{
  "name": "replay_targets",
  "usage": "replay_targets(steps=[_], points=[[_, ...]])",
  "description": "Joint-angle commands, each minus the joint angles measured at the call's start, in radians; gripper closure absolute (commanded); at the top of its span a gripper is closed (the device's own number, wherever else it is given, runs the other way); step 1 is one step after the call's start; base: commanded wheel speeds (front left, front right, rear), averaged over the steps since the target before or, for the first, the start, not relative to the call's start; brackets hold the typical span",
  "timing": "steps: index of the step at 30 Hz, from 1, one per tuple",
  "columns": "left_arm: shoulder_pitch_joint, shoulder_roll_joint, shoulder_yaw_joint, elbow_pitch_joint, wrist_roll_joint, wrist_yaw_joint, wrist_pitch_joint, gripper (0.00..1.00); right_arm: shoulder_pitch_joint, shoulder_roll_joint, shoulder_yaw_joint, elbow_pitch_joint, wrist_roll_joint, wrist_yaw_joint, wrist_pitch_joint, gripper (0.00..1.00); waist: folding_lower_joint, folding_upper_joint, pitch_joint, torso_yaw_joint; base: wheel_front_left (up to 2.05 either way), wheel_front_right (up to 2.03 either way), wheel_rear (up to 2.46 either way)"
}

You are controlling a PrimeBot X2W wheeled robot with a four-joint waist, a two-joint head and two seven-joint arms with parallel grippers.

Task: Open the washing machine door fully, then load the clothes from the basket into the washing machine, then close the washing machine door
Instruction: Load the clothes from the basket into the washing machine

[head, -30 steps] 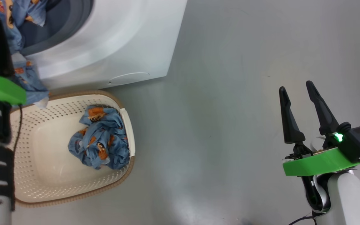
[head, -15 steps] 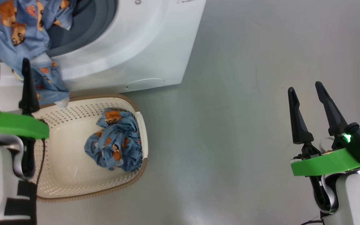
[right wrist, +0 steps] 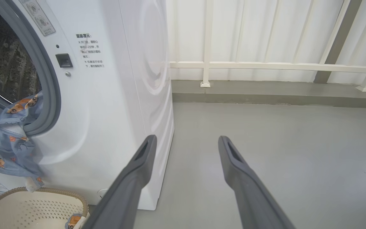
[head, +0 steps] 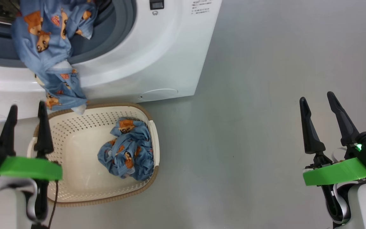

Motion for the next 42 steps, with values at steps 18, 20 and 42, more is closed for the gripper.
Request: replay_targets(steps=[18,20,42], points=[[0.273,-0.016,0.083,-0.209,0.027,-0.002,-0.005,0.0,0.065,-0.019,0.02,-0.016,0.009,0.001,-0.005,0.0,0.0,0.0,-0.05,0.012,0.0,0.0,0.0],[0.29,-0.021,0.089,-0.221,0.026,-0.002,-0.005,0.0,0.066,-0.02,0.018,-0.016,0.009,0.001,-0.005,0.0,0.0,0.0,-0.051,0.012,0.0,0.0,0.0],[0.234,-0.02,0.082,-0.15,0.009,-0.002,-0.005,0.0,0.052,-0.004,0.008,-0.028,0.004,0.001,-0.005,0.0,0.0,0.0,0.002,-0.001,0.0,0.0,0.0]])
